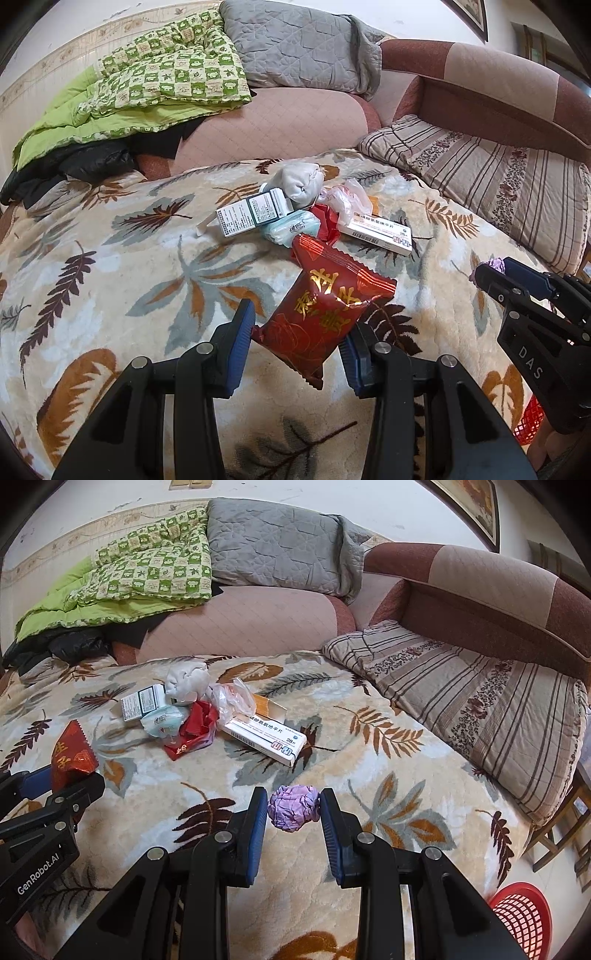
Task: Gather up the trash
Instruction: 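Carry both items over the red basket and open both tools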
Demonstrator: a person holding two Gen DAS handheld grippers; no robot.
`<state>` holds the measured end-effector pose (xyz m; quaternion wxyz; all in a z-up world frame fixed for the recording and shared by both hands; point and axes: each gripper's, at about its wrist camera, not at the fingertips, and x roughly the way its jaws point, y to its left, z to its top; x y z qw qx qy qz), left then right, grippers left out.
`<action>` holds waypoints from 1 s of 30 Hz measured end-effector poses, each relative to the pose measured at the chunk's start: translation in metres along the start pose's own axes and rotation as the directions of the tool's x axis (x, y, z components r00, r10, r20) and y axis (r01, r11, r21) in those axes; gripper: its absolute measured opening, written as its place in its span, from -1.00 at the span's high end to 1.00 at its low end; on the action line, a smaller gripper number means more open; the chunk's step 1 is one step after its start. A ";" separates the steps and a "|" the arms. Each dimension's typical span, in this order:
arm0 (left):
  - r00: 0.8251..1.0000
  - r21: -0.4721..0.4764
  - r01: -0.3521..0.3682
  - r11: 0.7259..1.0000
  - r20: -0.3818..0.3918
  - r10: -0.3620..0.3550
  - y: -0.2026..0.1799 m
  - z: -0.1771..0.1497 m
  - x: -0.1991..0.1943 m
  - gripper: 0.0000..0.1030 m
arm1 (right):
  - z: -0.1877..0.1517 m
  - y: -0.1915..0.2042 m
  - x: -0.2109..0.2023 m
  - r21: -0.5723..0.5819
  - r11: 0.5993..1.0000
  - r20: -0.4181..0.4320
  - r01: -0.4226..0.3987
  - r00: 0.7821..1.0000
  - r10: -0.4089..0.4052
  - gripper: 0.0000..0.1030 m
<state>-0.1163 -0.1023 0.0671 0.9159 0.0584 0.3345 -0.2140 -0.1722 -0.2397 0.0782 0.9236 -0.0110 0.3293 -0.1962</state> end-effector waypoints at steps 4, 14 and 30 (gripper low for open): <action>1.000 0.002 0.004 1.000 -0.003 -0.004 0.000 0.000 -0.001 0.18 | 0.000 0.001 0.000 0.003 1.000 0.000 -0.002 1.000 0.002 0.40; 0.984 0.094 0.178 0.980 -0.035 -0.175 -0.030 -0.003 -0.008 0.18 | -0.004 -0.049 -0.011 0.192 0.978 -0.040 -0.080 0.995 0.089 0.40; 0.729 0.303 0.685 0.663 -0.300 -0.615 -0.266 -0.008 -0.058 0.17 | -0.109 -0.267 -0.128 0.542 0.840 -0.037 0.014 0.999 0.007 0.39</action>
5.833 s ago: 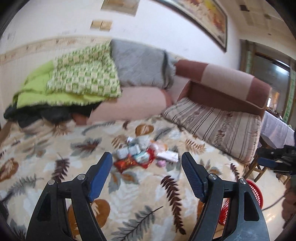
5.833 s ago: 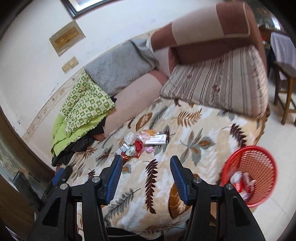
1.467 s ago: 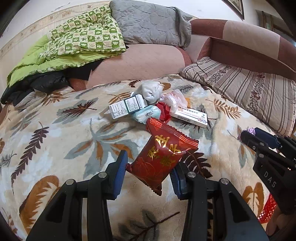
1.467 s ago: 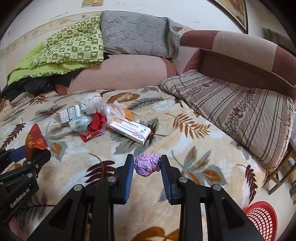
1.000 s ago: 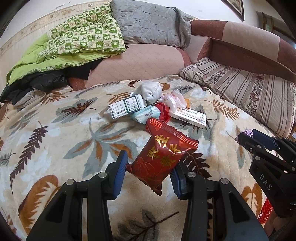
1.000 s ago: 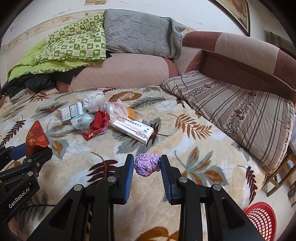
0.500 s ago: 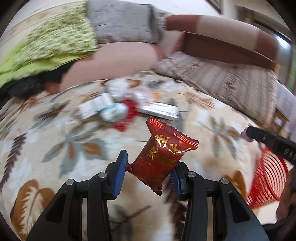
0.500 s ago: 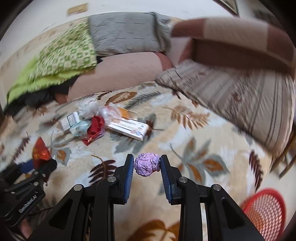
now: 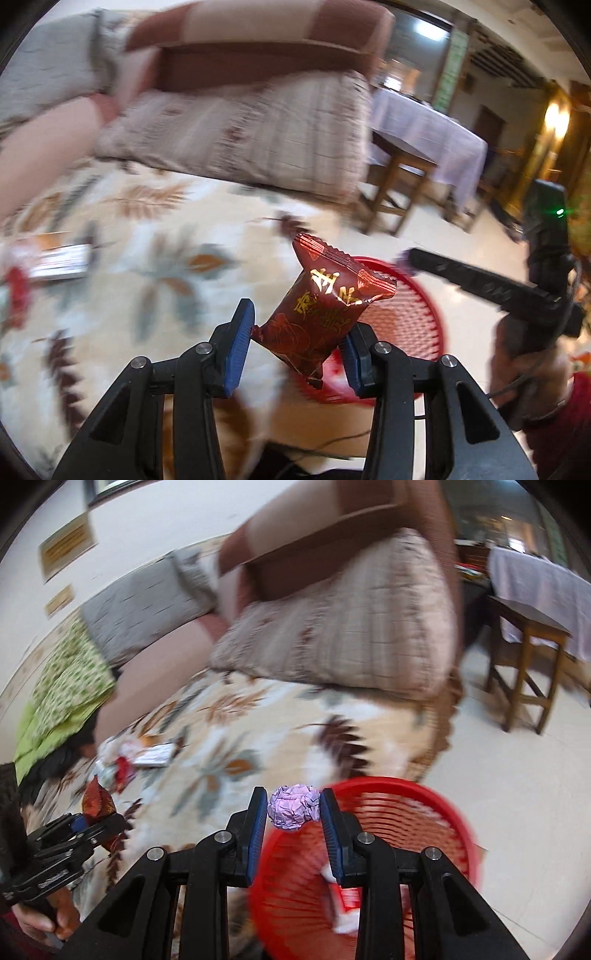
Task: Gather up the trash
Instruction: 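Carry both items over the red basket and open both tools, then return to the pile and grasp the blue-white cartoon packet with the left tool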
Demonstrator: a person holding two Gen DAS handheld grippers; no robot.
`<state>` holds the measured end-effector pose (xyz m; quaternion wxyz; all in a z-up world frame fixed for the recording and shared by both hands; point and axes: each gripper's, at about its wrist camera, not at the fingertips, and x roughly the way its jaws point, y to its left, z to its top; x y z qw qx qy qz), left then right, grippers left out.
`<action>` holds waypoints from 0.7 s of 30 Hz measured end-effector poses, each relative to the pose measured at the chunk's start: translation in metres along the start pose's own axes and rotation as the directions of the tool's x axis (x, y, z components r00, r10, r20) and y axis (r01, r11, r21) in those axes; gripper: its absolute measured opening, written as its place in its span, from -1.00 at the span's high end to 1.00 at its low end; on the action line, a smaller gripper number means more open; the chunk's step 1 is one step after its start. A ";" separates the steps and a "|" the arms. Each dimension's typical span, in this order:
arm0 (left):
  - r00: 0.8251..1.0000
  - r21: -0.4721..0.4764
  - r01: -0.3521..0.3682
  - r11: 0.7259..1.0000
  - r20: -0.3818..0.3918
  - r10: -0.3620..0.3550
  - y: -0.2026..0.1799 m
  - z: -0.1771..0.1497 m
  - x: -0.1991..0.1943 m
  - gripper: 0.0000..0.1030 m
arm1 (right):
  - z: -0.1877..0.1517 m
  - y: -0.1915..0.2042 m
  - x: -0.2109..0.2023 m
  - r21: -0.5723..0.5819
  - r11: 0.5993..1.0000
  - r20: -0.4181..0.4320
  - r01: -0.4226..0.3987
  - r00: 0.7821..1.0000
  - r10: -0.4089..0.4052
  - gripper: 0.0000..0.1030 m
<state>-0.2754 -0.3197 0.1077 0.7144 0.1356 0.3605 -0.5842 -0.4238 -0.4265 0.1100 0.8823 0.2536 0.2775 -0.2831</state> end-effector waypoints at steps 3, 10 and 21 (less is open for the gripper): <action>0.998 0.025 0.042 0.999 -0.039 -0.041 -0.023 0.008 0.025 0.14 | 0.000 -0.024 -0.004 0.056 0.998 0.001 0.003 1.000 -0.003 0.39; 0.995 -0.018 0.047 0.999 -0.092 -0.049 -0.032 0.010 0.052 -0.41 | -0.001 -0.055 -0.001 0.115 0.993 -0.015 0.038 0.999 -0.037 0.19; 0.995 -0.075 -0.098 0.992 -0.010 0.098 0.024 -0.014 -0.018 -0.41 | -0.001 -0.048 -0.007 0.107 0.994 0.000 0.006 1.000 -0.006 0.03</action>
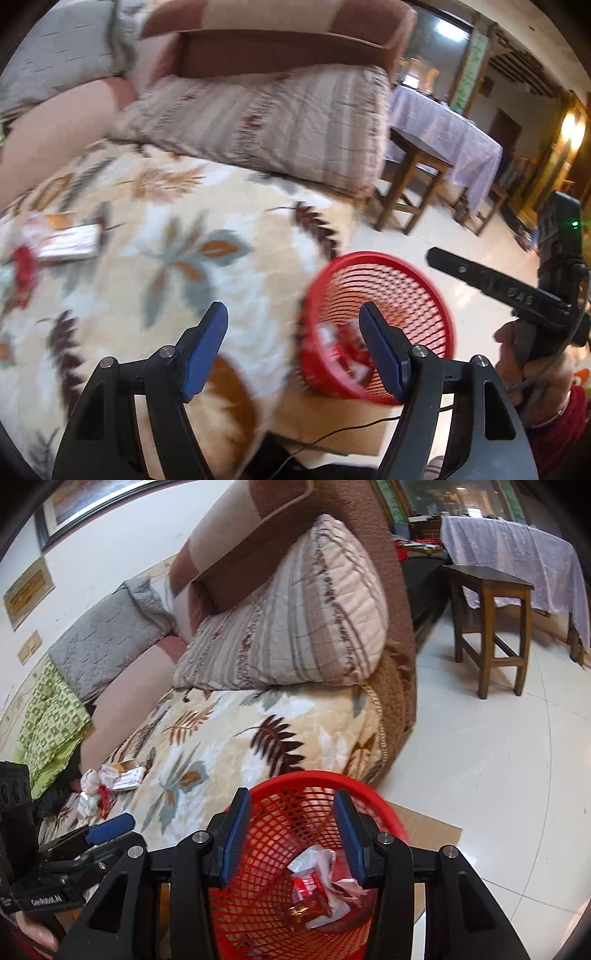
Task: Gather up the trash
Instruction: 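Return to the pile and grasp the blue-white cartoon packet with the left tool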
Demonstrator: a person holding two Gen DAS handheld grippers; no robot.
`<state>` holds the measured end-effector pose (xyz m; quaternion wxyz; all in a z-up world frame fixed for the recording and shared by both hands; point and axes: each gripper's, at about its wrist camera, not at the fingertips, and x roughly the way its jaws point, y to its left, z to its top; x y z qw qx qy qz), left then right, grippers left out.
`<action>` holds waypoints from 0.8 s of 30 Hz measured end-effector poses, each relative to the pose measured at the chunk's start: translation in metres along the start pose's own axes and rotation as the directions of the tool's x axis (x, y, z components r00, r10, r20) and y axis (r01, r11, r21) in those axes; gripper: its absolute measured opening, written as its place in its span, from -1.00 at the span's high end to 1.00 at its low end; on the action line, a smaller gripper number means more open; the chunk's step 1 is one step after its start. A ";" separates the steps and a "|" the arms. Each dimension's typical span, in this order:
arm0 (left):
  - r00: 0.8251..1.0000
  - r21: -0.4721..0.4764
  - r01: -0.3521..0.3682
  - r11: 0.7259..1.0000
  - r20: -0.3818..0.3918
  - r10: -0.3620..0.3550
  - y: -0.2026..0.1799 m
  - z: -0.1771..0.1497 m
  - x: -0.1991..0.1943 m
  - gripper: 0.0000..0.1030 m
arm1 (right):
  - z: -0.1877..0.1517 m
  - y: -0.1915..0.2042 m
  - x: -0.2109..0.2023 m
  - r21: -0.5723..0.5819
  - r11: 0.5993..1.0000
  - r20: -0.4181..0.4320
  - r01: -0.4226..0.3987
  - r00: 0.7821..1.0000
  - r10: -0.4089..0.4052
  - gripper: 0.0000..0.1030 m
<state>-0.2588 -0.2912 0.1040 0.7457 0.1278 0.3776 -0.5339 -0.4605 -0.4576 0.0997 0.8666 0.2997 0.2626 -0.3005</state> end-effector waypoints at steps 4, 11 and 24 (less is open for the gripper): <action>0.993 -0.045 -0.110 0.993 0.033 0.112 0.037 -0.008 -0.028 -0.41 | -0.004 0.034 0.004 -0.061 0.996 -0.026 -0.061 0.998 0.060 0.03; 0.949 -0.237 -0.282 0.930 0.075 0.306 0.133 -0.014 -0.066 -0.41 | -0.013 0.123 0.019 -0.194 0.957 -0.102 -0.218 0.974 0.201 0.03; 0.874 -0.563 -0.399 0.723 0.005 0.487 0.303 -0.036 -0.054 -0.41 | -0.011 0.268 0.120 -0.278 0.886 -0.312 -0.370 0.908 0.281 0.03</action>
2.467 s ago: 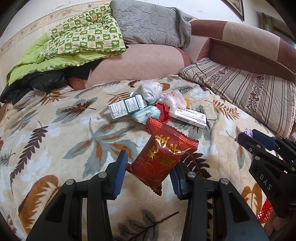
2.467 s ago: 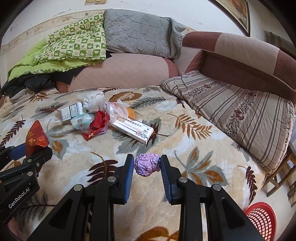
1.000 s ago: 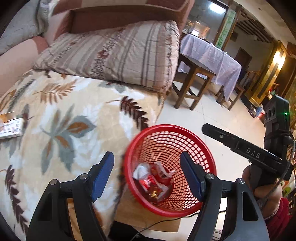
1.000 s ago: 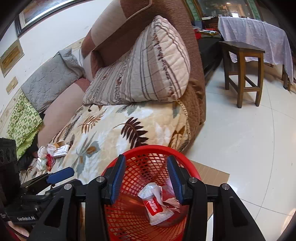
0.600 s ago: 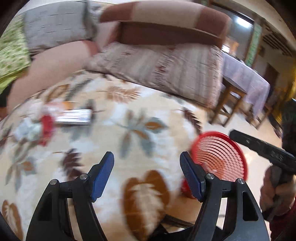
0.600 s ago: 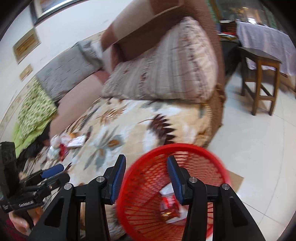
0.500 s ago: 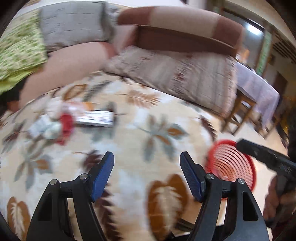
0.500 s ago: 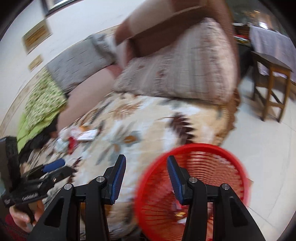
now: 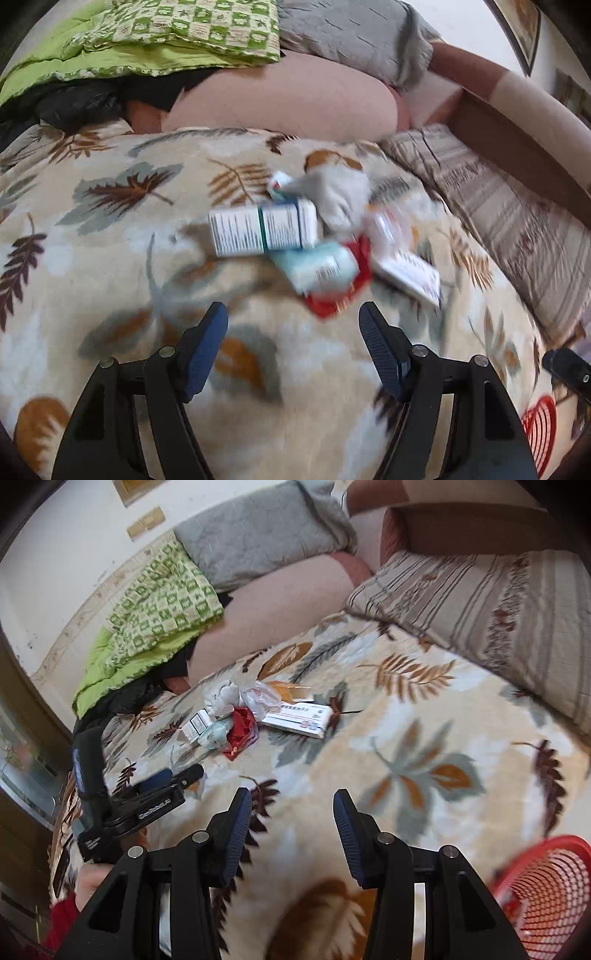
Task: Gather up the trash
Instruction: 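Return to the pile and grasp the blue-white cartoon packet with the left tool, then grasp the red wrapper with the right tool while the left holds the packet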
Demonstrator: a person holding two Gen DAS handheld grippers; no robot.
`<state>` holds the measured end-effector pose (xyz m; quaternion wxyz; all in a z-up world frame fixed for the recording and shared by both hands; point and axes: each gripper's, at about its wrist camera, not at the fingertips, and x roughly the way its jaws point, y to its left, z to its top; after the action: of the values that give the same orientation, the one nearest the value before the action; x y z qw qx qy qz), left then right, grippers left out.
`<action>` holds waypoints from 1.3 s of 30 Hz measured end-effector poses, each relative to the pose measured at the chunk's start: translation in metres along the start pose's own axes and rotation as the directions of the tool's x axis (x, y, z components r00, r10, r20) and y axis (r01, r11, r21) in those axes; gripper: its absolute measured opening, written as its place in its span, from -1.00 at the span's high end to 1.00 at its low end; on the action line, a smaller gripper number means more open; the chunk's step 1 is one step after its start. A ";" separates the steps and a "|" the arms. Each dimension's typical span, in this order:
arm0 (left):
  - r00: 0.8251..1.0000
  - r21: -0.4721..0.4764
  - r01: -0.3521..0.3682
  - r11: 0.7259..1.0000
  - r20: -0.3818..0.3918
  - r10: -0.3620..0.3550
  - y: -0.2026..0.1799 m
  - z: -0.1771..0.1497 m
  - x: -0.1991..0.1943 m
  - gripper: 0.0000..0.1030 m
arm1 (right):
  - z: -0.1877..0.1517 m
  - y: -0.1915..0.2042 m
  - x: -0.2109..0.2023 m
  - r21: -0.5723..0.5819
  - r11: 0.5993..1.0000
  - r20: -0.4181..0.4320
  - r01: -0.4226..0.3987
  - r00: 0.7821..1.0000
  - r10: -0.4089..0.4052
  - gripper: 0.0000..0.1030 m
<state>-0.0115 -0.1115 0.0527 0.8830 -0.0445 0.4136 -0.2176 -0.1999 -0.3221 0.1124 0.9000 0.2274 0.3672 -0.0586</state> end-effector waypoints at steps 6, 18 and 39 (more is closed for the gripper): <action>0.999 0.064 -0.030 0.998 -0.022 0.031 -0.022 0.014 0.039 -0.41 | 0.013 0.006 0.047 0.151 0.988 0.037 0.003 0.999 -0.009 0.03; 0.995 -0.003 -0.024 1.000 -0.092 0.024 -0.017 0.010 0.050 0.37 | -0.007 0.004 0.072 0.091 0.996 0.015 0.009 1.000 -0.011 0.03; 0.992 -0.098 -0.067 0.993 -0.111 0.056 0.046 -0.028 -0.004 0.19 | 0.046 0.054 0.160 0.094 0.988 -0.135 -0.123 0.982 0.135 0.03</action>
<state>-0.0185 -0.0659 0.0252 0.8622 -0.0650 0.4723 -0.1712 -0.0403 -0.2847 0.0505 0.8633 0.2923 0.4115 0.0005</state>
